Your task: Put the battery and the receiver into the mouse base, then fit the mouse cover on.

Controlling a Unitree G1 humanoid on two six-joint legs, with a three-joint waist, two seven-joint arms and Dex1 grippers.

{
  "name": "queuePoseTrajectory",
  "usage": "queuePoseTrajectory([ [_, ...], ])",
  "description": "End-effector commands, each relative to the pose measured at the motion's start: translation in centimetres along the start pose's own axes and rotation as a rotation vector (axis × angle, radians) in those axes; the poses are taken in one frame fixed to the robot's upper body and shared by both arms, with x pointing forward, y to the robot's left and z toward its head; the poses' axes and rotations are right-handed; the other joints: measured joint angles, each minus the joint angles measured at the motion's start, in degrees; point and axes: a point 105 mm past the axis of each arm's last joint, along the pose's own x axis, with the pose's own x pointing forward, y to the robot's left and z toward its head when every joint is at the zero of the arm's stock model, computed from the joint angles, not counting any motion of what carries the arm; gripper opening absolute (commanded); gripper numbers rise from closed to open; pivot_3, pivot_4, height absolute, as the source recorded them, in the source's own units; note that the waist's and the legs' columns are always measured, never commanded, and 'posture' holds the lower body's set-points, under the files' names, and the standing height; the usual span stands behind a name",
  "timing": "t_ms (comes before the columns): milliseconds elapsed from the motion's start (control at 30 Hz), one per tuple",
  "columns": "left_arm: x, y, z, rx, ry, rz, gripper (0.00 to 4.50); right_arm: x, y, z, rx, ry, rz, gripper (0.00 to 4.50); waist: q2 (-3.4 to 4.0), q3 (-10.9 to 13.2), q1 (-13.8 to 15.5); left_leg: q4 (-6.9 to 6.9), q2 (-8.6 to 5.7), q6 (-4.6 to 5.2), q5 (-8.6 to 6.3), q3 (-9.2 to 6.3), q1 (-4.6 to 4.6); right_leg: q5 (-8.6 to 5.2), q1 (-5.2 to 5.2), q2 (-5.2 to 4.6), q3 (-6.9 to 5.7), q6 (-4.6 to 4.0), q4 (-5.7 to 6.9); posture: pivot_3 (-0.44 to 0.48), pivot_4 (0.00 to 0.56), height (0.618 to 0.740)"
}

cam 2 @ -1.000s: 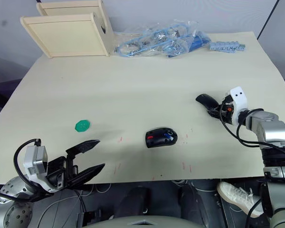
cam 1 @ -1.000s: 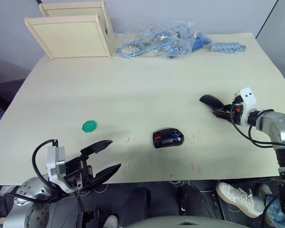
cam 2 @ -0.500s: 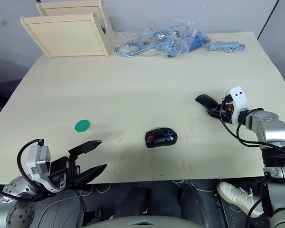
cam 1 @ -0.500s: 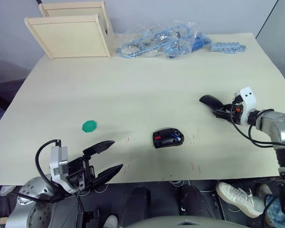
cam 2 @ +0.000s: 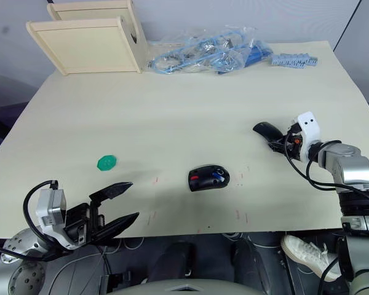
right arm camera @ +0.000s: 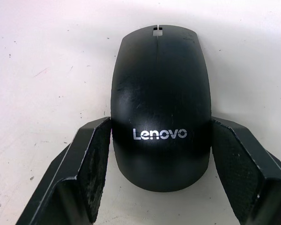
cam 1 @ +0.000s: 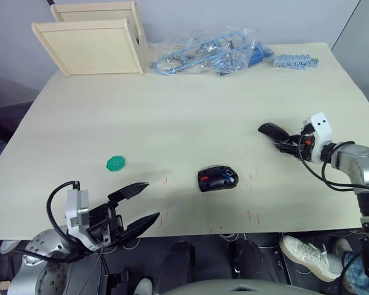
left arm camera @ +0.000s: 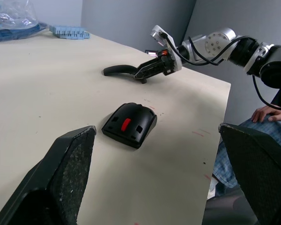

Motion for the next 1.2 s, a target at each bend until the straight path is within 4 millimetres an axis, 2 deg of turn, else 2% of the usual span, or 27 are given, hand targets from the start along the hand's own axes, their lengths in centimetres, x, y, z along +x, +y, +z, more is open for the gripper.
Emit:
queuePoseTrajectory([
  [33,0.0,-0.2,0.4,0.026,-0.011,-0.004,4.5,-0.8,-0.2,1.4,-0.035,-0.041,-0.013,2.78,0.0,0.0,0.0,0.0,0.0,0.0,0.0,0.0,0.0,0.0,0.0,0.0,0.0,0.0,0.0,0.0,0.15,0.74],
  [300,0.0,-0.1,0.3,0.025,-0.013,-0.004,4.5,-1.0,0.1,1.8,-0.042,-0.047,0.0,2.78,0.01,0.01,0.0,0.0,0.0,0.0,0.0,0.0,0.0,0.0,0.0,0.0,0.0,0.0,-0.01,0.0,0.15,0.74],
  [400,-0.1,0.0,0.4,0.026,-0.014,-0.003,4.5,-1.7,0.8,2.7,-0.055,-0.066,0.051,2.78,0.04,0.04,0.01,0.0,0.0,0.0,0.0,0.0,0.0,0.0,0.0,0.0,0.0,0.0,-0.01,0.0,0.15,0.74],
  [500,-0.2,0.1,0.6,0.027,-0.013,-0.004,4.5,-3.3,3.4,4.3,-0.141,-0.096,0.196,2.78,0.16,0.14,0.09,0.0,0.01,0.0,0.0,-0.03,-0.04,0.0,-0.01,-0.01,-0.02,0.0,-0.03,0.0,0.15,0.74],
  [633,-0.3,0.2,0.7,0.027,-0.011,-0.006,4.5,-4.4,4.8,4.9,-0.201,-0.088,0.271,2.78,0.16,0.16,0.1,-0.01,0.03,0.0,0.0,-0.1,-0.06,0.0,-0.01,0.0,-0.1,0.0,-0.07,0.0,0.15,0.74],
  [833,-0.5,0.4,1.6,0.019,-0.021,-0.019,4.5,-6.2,9.7,6.4,-0.379,-0.062,0.522,2.78,0.21,0.27,0.03,-0.01,0.04,0.0,0.0,-0.11,-0.06,-0.01,-0.02,0.0,-0.1,0.01,-0.09,0.0,0.15,0.74],
  [1033,-0.6,0.4,1.9,0.026,-0.036,-0.006,4.5,-6.2,13.2,7.1,-0.512,-0.021,0.671,2.78,0.15,0.32,0.07,-0.01,0.06,0.0,-0.01,-0.17,-0.05,-0.01,-0.02,0.0,-0.1,0.01,-0.1,0.0,0.15,0.74],
  [1200,-0.7,0.4,2.1,0.03,-0.034,0.011,4.5,-5.1,14.4,7.4,-0.573,0.016,0.705,2.78,0.06,0.39,0.14,-0.01,0.05,0.0,-0.01,-0.37,-0.07,-0.01,-0.02,-0.04,-0.12,0.01,-0.13,0.0,0.15,0.74],
])
